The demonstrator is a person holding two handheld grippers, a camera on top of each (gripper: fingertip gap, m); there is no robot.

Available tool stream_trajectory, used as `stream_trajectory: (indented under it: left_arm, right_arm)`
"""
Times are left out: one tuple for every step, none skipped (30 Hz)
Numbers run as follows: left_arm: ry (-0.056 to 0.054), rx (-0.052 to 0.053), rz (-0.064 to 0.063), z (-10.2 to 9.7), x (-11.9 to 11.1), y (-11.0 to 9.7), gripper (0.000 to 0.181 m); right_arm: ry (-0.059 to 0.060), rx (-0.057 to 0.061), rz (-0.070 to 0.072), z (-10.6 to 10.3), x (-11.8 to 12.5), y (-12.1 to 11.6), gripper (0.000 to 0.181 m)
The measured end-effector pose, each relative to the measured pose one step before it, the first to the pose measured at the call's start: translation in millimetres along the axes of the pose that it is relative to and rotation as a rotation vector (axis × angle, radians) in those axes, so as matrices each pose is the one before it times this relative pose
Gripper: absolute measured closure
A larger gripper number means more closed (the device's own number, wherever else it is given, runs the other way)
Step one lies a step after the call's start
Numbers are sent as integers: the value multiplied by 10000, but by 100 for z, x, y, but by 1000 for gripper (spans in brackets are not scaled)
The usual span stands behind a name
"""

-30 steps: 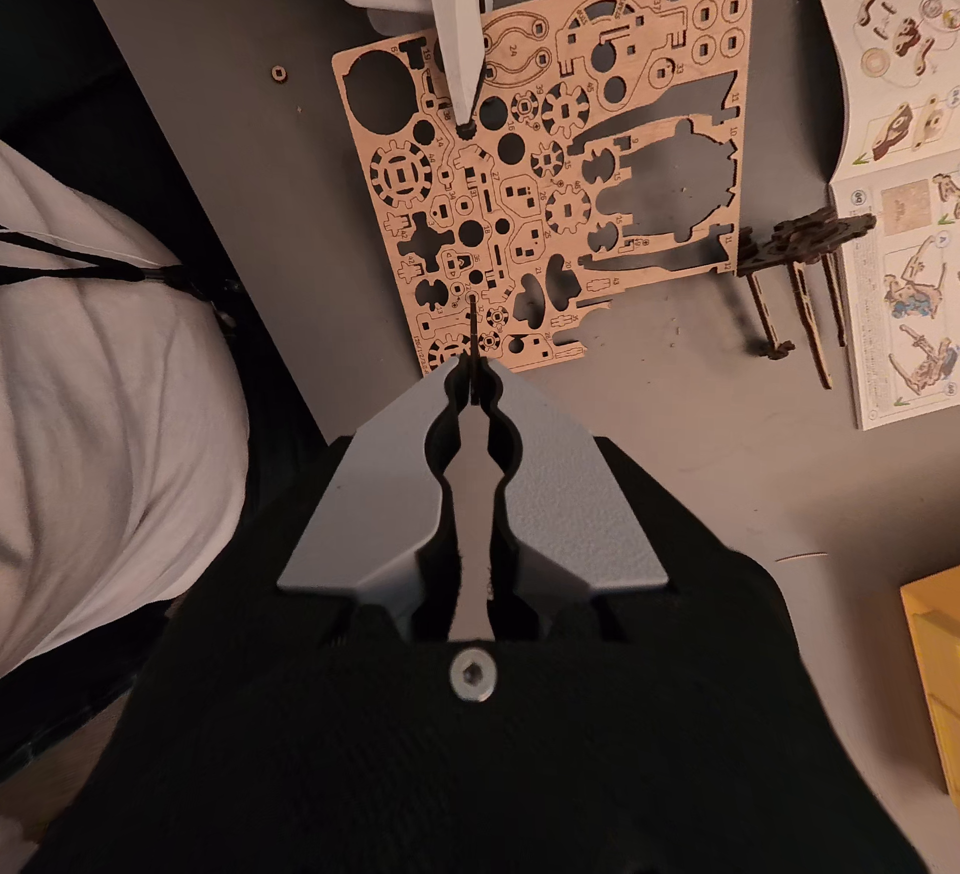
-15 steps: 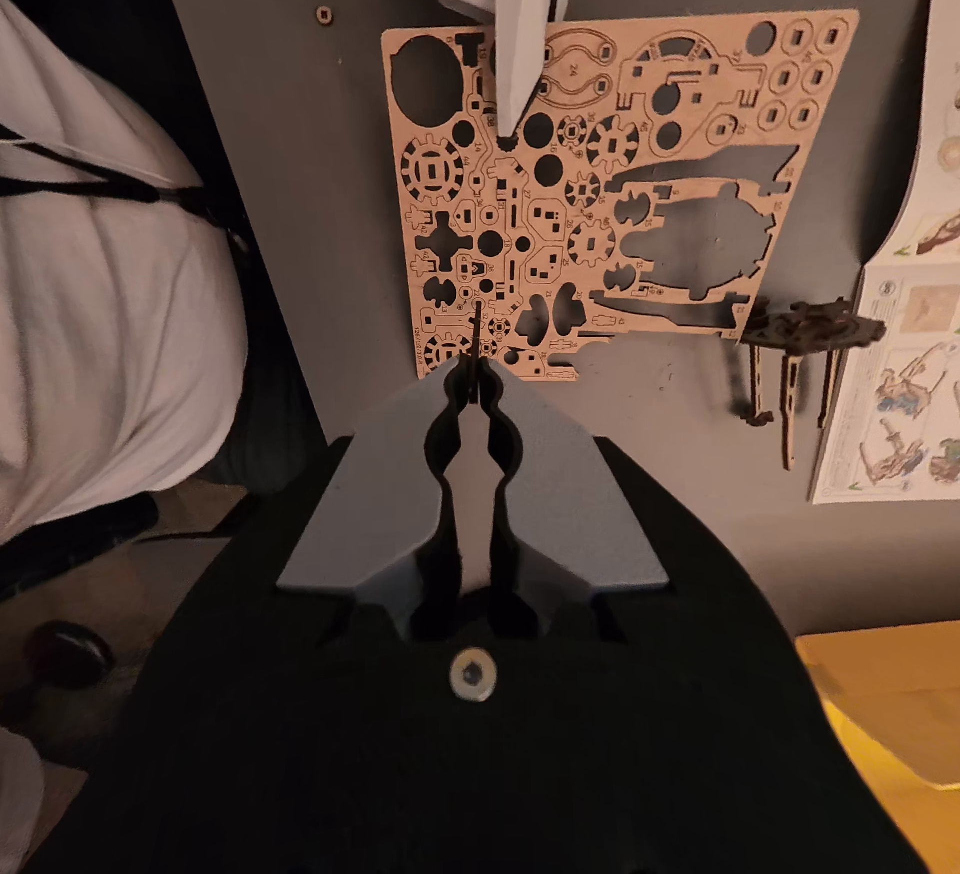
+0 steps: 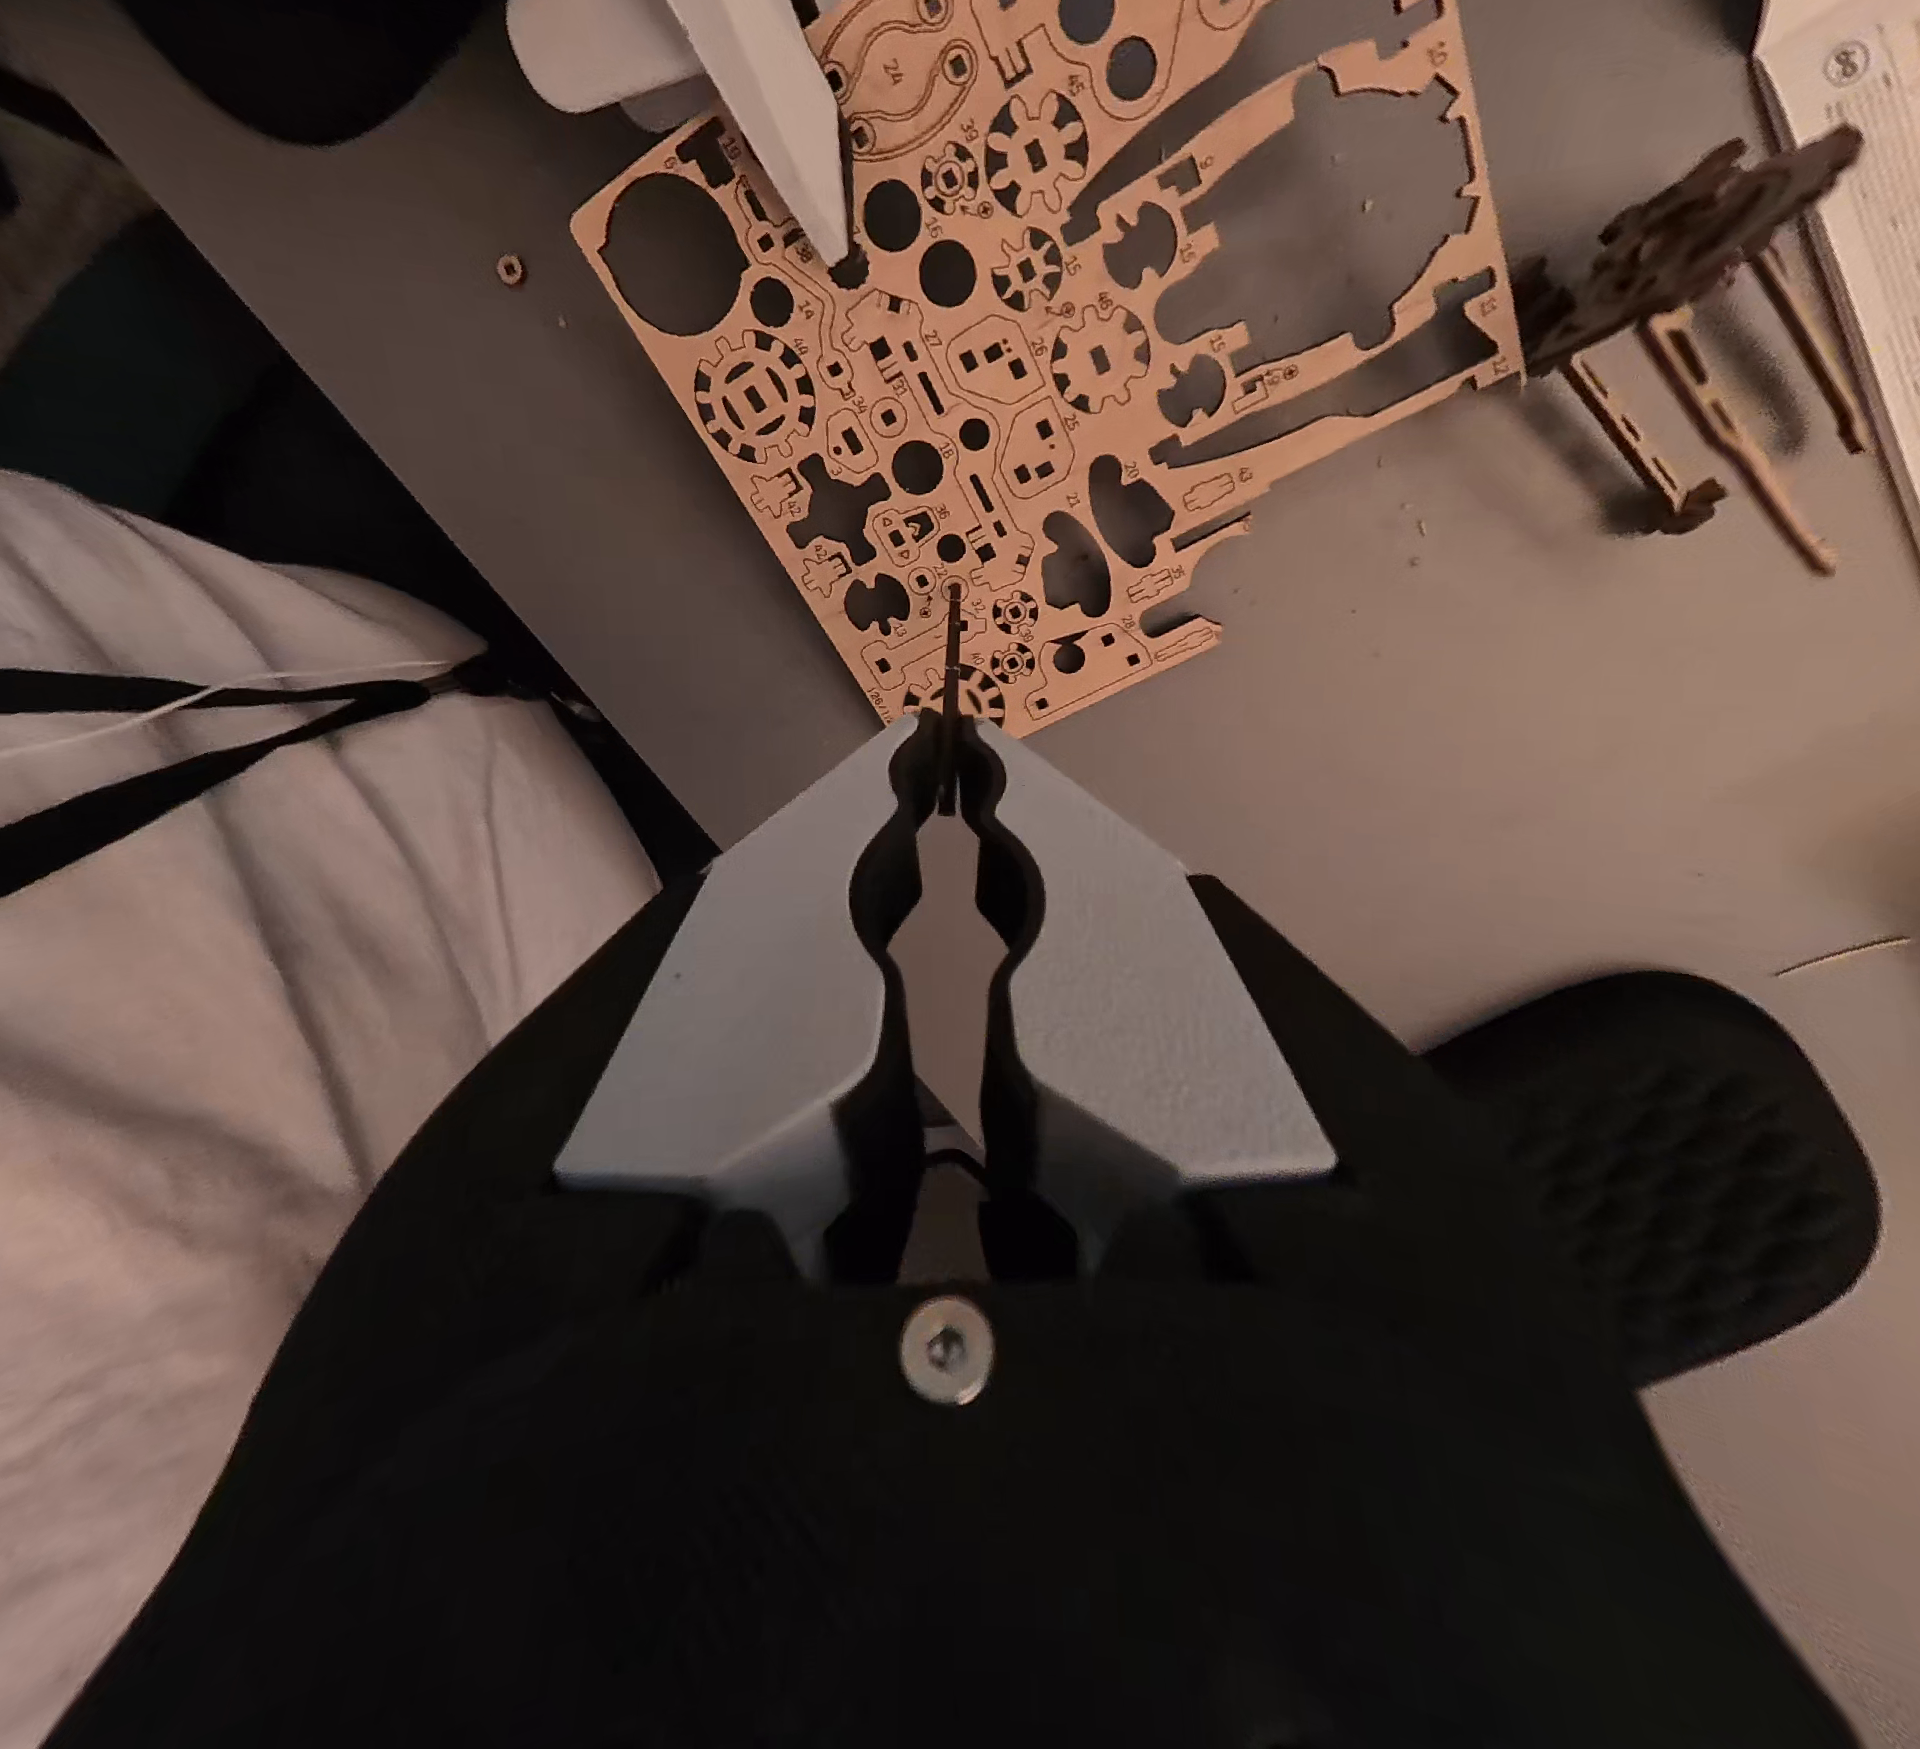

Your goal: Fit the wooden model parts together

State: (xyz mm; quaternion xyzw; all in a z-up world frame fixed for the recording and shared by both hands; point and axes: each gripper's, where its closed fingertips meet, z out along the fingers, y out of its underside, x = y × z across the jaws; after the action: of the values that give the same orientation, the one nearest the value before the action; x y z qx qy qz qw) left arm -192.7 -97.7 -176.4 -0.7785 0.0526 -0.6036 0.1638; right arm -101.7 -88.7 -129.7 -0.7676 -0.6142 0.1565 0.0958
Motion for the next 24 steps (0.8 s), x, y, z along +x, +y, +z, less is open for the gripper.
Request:
stream_trajectory:
  left_arm:
    - [-26, 64, 74, -32, 30, -76, 178]
    - [-41, 95, 115, -36, 64, -110, 178]
    - [-84, 117, 154, -49, 29, -135, 178]
    - [-131, 95, 187, -27, 8, -102, 178]
    - [-139, 65, 197, -17, 10, -66, 179]
    - [-126, 49, 180, 13, 25, -33, 179]
    - [-113, 51, 163, 11, 23, -39, 179]
    - [-79, 69, 132, 15, 47, -63, 179]
    - [-65, 62, 105, 6, 32, -46, 179]
    - [-21, 50, 57, 10, 36, -33, 179]
    - [11, 70, 21, -7, 47, -68, 180]
    - [-11, 24, 7, -13, -7, -15, 180]
    - [-28, 1, 5, -9, -47, -2, 180]
    - [0, 41, -5, -29, -15, -58, 180]
    - [4, 43, -13, -25, -7, -69, 179]
    - [5, 20, -7, -8, -11, -37, 180]
    - [19, 36, 5, -11, 28, -43, 180]
    - [-13, 35, 21, -20, -7, -41, 180]
    - [-12, 33, 24, -14, 5, -43, 180]
    - [-1, 19, 14, -19, 14, -27, 180]
    - [6, 0, 1, -6, 20, 4, 180]
    - [0, 3, -5, 4, -4, 1, 180]
    - [1, 4, -1, -4, -10, -2, 180]
    - [-2, 4, 3, 3, -5, -6, 180]
  right_arm:
    - [-65, 153, 203, -38, 96, 116, 180]
    - [-129, 198, 271, -25, 123, 89, 180]
    - [-163, 249, 319, -47, 167, 51, 180]
    - [-171, 246, 322, -35, 194, 118, 180]
    - [-203, 212, 343, -68, 168, 196, 180]
    - [-221, 248, 352, -64, 144, 157, 180]
    - [-156, 291, 360, -73, 225, 78, 181]
    - [-158, 194, 374, -55, 190, 204, 181]
    - [-176, 128, 359, -78, 80, 270, 181]
    - [-178, 142, 283, -64, -34, 225, 181]
    - [-115, 126, 246, -8, -29, 220, 180]
    - [-20, 90, 133, 44, 43, 208, 180]
    - [35, 145, 56, 33, 116, 66, 180]
    - [-24, 212, 94, -1, 27, -93, 181]
    - [26, 258, 61, -60, 100, -214, 181]
    - [-4, 225, 40, -110, 52, -200, 181]
    - [-85, 185, 136, -135, -50, -166, 181]
    - [-76, 181, 167, -141, -9, -152, 181]
    - [-25, 112, 150, -83, 82, -28, 181]
    - [-15, 12, 119, -9, 116, 158, 181]
    - [14, 11, 98, 19, 178, 190, 180]
    - [47, 59, 74, 2, 253, 105, 181]
    - [-6, 144, 84, -25, 195, -32, 181]
    - [-96, 69, 158, -5, 78, 41, 181]
